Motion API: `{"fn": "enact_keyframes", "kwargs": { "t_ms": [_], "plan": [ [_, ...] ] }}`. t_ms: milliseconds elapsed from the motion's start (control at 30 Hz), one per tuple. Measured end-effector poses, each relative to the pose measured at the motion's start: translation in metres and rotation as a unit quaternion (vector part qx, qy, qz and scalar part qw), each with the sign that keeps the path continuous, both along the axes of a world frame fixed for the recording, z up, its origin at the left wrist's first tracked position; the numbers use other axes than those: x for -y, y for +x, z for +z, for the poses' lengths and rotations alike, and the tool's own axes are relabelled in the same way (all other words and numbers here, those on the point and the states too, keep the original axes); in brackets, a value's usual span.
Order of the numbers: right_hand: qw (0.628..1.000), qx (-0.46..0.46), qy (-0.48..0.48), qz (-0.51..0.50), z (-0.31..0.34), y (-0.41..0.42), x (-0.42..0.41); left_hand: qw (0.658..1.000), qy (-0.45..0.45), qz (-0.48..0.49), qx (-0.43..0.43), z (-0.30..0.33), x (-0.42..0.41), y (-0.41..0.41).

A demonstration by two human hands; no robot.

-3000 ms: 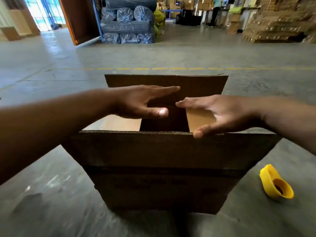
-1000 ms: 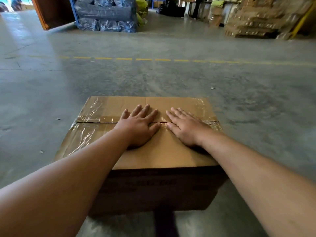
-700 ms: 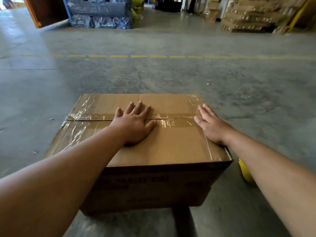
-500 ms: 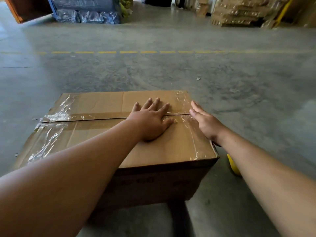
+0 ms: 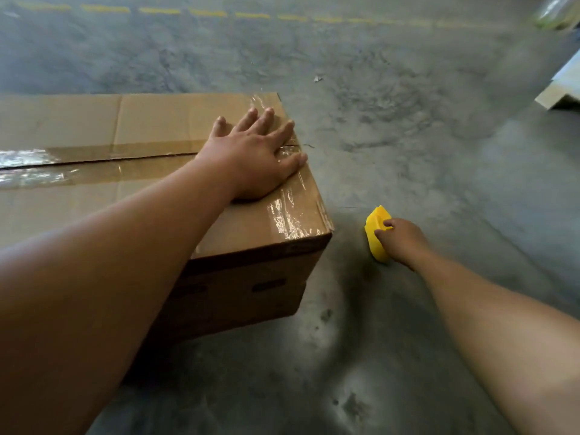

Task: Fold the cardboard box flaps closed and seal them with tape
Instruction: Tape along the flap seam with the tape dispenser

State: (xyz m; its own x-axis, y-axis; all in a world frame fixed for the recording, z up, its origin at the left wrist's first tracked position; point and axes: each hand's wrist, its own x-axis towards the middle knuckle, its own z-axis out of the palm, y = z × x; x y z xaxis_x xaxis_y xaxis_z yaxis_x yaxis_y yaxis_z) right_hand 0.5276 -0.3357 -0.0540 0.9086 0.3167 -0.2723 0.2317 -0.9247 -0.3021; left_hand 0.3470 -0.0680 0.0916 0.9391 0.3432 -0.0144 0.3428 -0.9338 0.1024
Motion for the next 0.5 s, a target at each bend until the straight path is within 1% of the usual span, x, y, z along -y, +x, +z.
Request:
{"fn": "enact_keyframes", "kwargs": {
  "t_ms": [133,233,333,400,500],
  "plan": [
    [0.999,0.008,-0.040,0.017,-0.032,0.014,0.008,1.000,-0.004,-0.003,0.003,0.000,-0.001,-0.001],
    [0.999,0.008,-0.034,0.024,-0.047,0.016,0.001,1.000,-0.009,-0.004,0.002,0.001,-0.002,-0.001],
    [0.999,-0.015,-0.025,0.020,-0.064,0.018,-0.007,1.000,-0.011,0.000,0.009,-0.001,-0.002,-0.002],
    [1.000,-0.016,-0.019,0.004,-0.068,0.018,-0.011,1.000,-0.011,0.002,0.013,-0.001,0.000,-0.002],
    [1.000,-0.009,-0.015,-0.017,-0.054,0.016,-0.019,1.000,-0.010,0.002,0.014,0.000,0.001,-0.002]
  ]
}}
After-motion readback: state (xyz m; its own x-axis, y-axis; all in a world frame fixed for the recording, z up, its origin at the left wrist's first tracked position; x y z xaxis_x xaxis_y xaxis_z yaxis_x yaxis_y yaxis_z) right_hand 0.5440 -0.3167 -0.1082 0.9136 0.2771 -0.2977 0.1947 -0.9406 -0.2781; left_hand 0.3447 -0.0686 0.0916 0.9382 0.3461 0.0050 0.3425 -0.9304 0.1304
